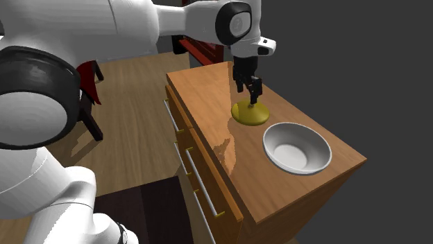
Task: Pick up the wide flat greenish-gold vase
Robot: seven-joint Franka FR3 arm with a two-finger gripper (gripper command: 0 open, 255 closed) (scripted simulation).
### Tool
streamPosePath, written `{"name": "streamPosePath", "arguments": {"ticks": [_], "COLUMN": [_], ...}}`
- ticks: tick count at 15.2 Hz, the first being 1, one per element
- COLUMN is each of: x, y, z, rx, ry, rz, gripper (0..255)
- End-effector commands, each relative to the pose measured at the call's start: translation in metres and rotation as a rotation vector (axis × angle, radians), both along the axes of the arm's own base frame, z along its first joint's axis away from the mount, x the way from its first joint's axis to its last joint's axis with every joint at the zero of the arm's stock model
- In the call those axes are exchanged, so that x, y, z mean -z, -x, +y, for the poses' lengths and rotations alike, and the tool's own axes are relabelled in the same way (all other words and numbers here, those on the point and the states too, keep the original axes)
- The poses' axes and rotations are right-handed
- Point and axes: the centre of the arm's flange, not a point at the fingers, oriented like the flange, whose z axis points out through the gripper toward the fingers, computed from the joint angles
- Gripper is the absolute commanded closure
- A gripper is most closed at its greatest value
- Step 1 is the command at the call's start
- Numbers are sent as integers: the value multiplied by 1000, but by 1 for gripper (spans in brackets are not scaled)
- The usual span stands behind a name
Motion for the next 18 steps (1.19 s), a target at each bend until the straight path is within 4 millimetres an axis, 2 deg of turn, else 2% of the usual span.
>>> {"name": "streamPosePath", "arguments": {"ticks": [1,6,8,9,18], "x": [9,36,39,39,39], "y": [-5,-5,-5,-5,-5], "z": [4,4,4,4,4], "rx": [1,1,1,1,1], "ry": [-1,-1,-1,-1,-1], "rz": [-1,-1,-1,-1,-1], "gripper": [0,0,0,255,255]}}
